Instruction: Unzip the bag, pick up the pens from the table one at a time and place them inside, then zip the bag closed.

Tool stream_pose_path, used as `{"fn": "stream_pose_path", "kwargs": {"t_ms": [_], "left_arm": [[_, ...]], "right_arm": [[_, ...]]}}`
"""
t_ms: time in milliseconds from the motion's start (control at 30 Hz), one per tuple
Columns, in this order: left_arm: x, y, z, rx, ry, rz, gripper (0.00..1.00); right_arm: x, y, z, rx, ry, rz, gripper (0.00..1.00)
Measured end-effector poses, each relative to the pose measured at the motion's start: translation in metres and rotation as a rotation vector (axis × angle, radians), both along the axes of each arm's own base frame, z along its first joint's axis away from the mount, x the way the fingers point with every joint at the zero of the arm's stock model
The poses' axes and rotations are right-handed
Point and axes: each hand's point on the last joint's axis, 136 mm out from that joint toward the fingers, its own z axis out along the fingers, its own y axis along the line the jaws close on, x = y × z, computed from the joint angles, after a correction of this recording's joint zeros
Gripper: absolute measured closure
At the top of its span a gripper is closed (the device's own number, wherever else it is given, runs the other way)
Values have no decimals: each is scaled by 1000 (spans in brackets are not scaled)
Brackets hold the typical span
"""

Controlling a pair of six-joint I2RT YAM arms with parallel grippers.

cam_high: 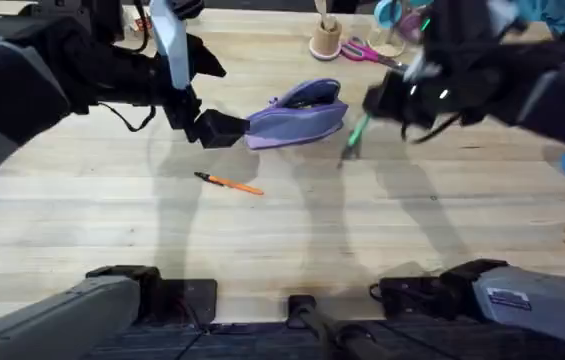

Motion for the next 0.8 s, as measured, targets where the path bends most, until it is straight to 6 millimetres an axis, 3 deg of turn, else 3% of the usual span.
{"fn": "stream_pose_path", "kwargs": {"t_ms": [100,233,633,800], "left_arm": [[0,0,0,0,0,0,7],[0,0,0,0,0,0,7],[0,0,0,0,0,0,8],[0,0,0,0,0,0,8]], "right_arm": [[18,6,45,11,-129,44,971],[29,10,78,36,-207,47,971],[34,15,85,178,-210,-111,970],[39,38,97,126,-288,42,970]]}}
